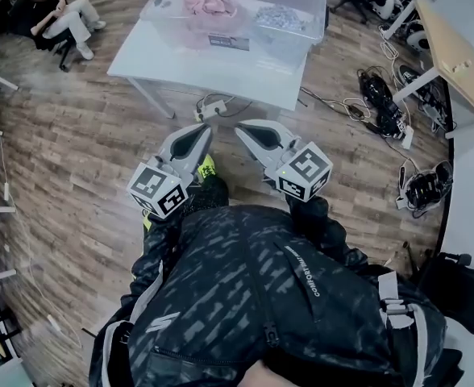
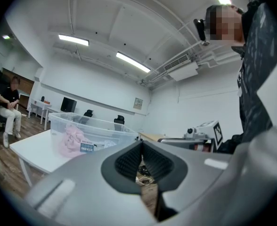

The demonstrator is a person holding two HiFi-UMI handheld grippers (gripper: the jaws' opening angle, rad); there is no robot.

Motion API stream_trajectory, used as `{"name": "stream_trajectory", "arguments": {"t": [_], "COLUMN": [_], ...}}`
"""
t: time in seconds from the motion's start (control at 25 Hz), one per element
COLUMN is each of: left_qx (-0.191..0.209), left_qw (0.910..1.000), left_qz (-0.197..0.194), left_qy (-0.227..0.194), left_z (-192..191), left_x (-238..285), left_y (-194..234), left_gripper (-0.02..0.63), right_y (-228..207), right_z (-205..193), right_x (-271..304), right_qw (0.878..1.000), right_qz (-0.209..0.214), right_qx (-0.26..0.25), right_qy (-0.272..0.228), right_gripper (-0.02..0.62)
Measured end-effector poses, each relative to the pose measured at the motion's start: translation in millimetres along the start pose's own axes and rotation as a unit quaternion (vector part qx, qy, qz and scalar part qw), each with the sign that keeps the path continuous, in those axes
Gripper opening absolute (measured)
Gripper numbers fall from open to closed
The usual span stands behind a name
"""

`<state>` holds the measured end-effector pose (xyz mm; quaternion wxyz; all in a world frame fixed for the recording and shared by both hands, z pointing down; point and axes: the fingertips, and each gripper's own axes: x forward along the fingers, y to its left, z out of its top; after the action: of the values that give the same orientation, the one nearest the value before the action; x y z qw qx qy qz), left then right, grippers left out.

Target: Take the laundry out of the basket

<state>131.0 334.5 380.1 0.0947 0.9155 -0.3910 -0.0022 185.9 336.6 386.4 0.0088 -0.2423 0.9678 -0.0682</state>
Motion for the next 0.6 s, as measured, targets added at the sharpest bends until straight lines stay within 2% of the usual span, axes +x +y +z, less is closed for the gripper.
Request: {"name": "stream_trajectory", "arguments": {"t": [0.28, 0.6], "left_qx": [0.000, -0.011], "left_qw": [0.9999, 0.9996], "left_qz": [-0.010, -0.024], "left_qy": [-0.005, -0.009], "left_z": [10, 30], "left_x": [17, 48], "left_y": [46, 127], "left_gripper": [0.011, 0.011], "right_y": [-30, -79], "right_z": [8, 16], "right_x": [44, 110], "right_qw": [1.000, 0.999], "right_qz": [-0.008, -0.031], "right_qx": [-0.006, -0.007], "right_qy": [0.008, 0.029], "right_gripper": [0.000, 0.000]}}
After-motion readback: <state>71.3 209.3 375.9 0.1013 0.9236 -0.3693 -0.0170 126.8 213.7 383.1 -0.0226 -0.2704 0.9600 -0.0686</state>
